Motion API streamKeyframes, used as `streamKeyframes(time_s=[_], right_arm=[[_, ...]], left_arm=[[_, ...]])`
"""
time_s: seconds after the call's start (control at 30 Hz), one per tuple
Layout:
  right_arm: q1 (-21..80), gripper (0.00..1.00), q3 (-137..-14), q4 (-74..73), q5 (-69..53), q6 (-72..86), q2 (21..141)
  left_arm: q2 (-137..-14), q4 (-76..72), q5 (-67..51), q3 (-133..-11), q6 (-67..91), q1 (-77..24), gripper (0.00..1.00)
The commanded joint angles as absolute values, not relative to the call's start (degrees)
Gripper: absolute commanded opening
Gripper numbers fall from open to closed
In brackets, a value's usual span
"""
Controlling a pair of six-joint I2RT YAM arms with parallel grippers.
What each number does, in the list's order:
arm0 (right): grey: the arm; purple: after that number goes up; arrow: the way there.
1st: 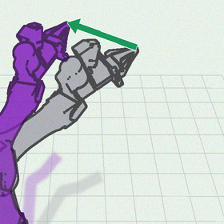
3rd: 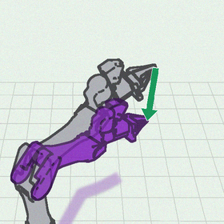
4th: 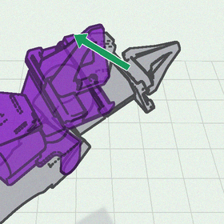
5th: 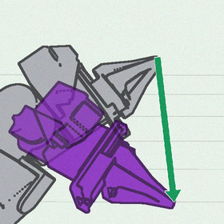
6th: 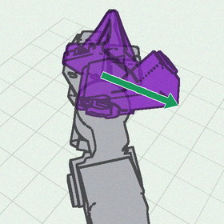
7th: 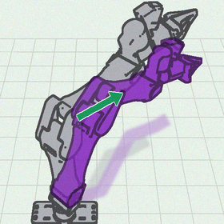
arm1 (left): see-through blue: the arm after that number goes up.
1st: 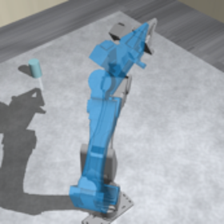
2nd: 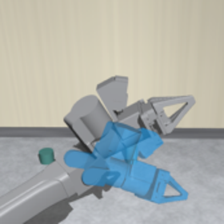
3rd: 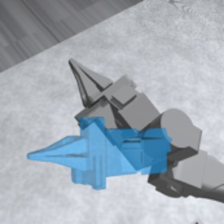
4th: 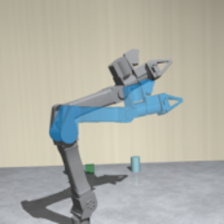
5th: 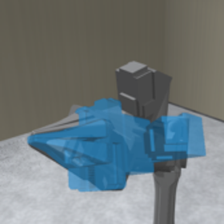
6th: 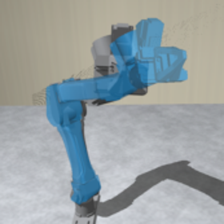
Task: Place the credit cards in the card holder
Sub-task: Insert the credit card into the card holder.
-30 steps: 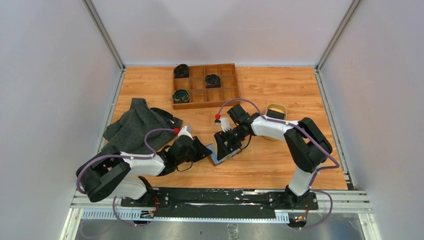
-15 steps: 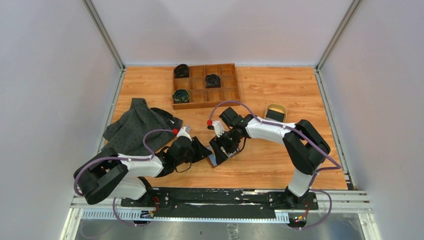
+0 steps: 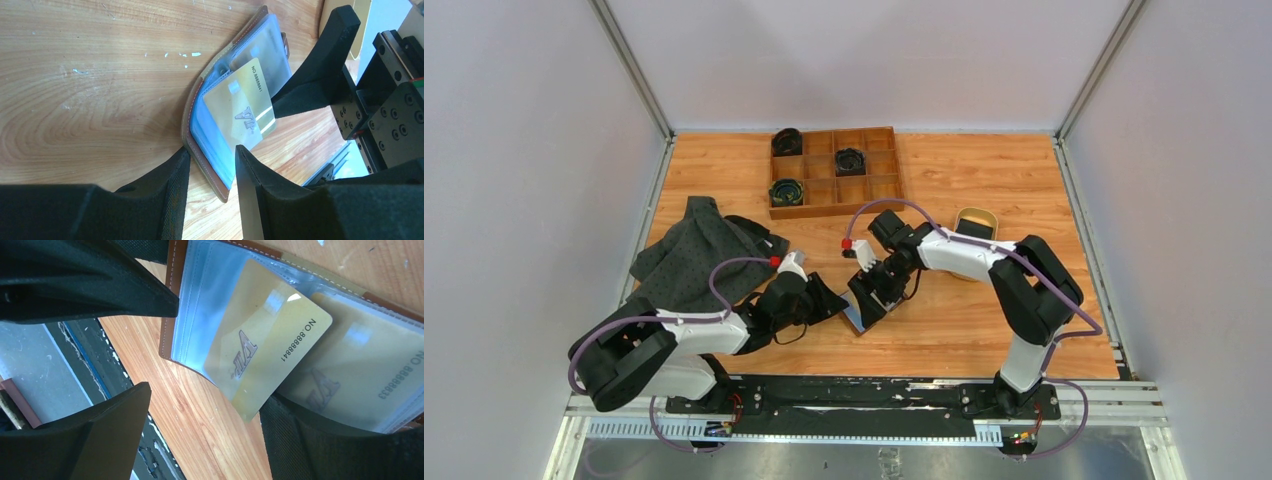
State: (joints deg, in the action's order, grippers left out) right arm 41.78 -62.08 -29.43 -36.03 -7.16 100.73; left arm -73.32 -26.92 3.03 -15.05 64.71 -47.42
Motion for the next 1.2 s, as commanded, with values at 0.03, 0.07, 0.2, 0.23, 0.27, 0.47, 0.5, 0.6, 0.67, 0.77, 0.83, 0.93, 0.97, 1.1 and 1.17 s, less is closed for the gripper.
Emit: streamKeyframes(time_s=[0.03,0.07,0.2,0.23,0.27,0.47,0.5,0.6,0.67,0.77,0.83,0.93,0.97,1.1,1.17], right_arm=[[39.2,0.83,-61.5,-33.2,-40.0,-11.7,102.8],[38.6,0.83,-61.4,-33.2,-40.8,-11.8,103.2],[35.1,0.84,-61.5,-33.9,-44.5,-12.9,104.8],[34.3,0.84,-61.5,-34.3,-45.6,-13.4,105.2],[33.6,0.84,-61.5,-34.7,-46.7,-14.1,105.5],[32.7,0.84,-62.2,-36.7,-50.7,-17.4,106.3],[32.6,0.84,-62.4,-37.1,-50.7,-18.0,106.2],[32.4,0.84,-62.7,-38.0,-50.4,-19.2,106.0],[32.2,0.84,-62.8,-38.3,-49.4,-20.0,105.9],[32.2,0.85,-62.9,-38.9,-48.3,-20.9,106.3],[32.3,0.85,-63.2,-39.1,-47.7,-21.2,106.5],[32.2,0.85,-63.4,-39.4,-47.3,-21.9,106.4],[32.3,0.85,-63.4,-39.5,-47.2,-22.1,106.2],[32.2,0.85,-63.4,-39.7,-46.9,-23.2,105.0],[32.2,0.85,-63.4,-39.7,-46.8,-23.6,104.7]], left_arm=[[-72.1,-28.6,3.0,-14.9,62.8,-47.2,0.41],[-72.0,-28.6,2.9,-15.0,62.6,-47.2,0.42],[-70.9,-28.5,2.6,-14.9,61.8,-47.2,0.45],[-70.8,-28.5,2.5,-14.9,61.6,-47.2,0.46],[-70.5,-28.5,2.5,-14.9,61.4,-47.2,0.46],[-68.7,-28.5,2.4,-14.6,60.6,-47.2,0.49],[-68.3,-28.5,2.4,-14.4,60.3,-47.2,0.50],[-67.0,-28.5,2.4,-14.0,59.6,-47.2,0.50],[-66.2,-28.5,2.4,-13.7,59.2,-47.2,0.50],[-65.0,-28.5,2.5,-13.4,58.6,-47.2,0.51],[-64.3,-28.5,2.5,-13.2,58.3,-47.2,0.51],[-63.2,-28.5,2.7,-12.8,58.0,-47.2,0.51],[-62.8,-28.5,2.8,-12.5,57.9,-47.2,0.51],[-60.4,-28.5,3.6,-11.6,57.3,-47.2,0.51],[-58.9,-28.5,4.1,-11.1,56.9,-47.1,0.52]])
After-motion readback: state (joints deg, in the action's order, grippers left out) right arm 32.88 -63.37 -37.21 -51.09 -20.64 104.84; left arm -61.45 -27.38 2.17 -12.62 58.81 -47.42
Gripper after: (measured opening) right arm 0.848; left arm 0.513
